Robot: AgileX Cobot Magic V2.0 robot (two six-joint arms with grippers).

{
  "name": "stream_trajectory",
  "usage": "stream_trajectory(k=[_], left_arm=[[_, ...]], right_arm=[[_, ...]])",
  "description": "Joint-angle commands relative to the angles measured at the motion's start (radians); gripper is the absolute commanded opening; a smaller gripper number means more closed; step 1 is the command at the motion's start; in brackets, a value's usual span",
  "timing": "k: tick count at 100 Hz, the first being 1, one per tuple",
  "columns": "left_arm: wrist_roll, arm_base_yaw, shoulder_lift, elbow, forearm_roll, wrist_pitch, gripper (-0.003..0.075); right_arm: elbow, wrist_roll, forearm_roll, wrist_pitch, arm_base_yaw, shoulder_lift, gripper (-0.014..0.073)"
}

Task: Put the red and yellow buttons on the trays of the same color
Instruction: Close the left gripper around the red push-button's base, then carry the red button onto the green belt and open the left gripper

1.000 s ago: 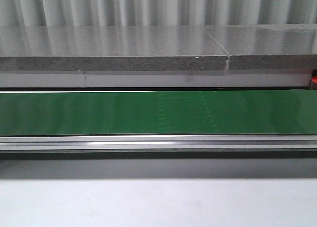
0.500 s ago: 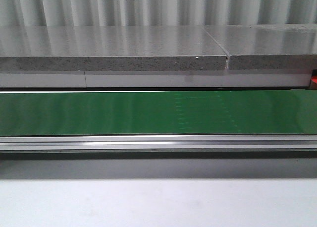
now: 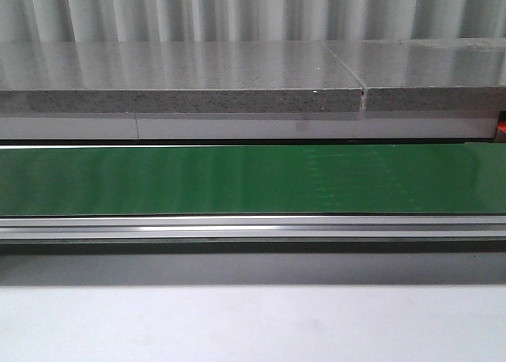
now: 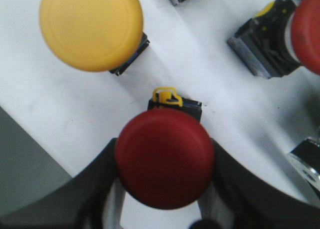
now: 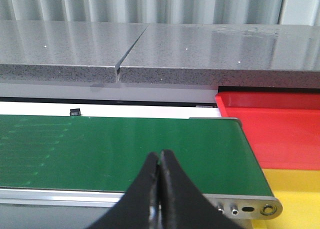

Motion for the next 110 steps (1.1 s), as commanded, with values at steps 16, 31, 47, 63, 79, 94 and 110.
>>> stream_trajectory(k=[16, 31, 47, 63, 79, 94, 110], left_arm=[[0.024, -0.014, -0.163, -0.028, -0.016, 0.074, -0.0020], [0.065, -0.061, -0.271, -0.028, -0.018, 0.123, -0.0020], [0.088, -0.100, -0.368, -0.054, -0.018, 0.166, -0.0020], [0.148, -0.138, -0.378, -0.160, -0.041, 0.216, -0.0020], [0.174, -0.208, -0.350, -0.265, -0.053, 0.226, -0.0020], [0.217, -0.280, -0.256, -0.353, -0.053, 0.241, -0.0020], [0.244, -0.349, -0.129, -0.437, -0.053, 0.241, -0.0020]], right_arm=[[-0.005, -0.002, -0.011, -0.078, 0.002, -0.014, -0.0067], [-0.005, -0.002, -0.011, -0.078, 0.002, -0.014, -0.0067], [-0.005, -0.002, -0.011, -0.078, 0.002, -0.014, -0.0067], [-0.005, -0.002, -0.011, -0.078, 0.002, -0.014, -0.0067], [-0.005, -0.002, -0.011, -0.078, 0.002, -0.014, -0.0067], [-0.005, -0.002, -0.011, -0.078, 0.002, -0.014, -0.0067], [-0.005, -0.002, -0.011, -0.078, 0.002, -0.014, -0.0067]])
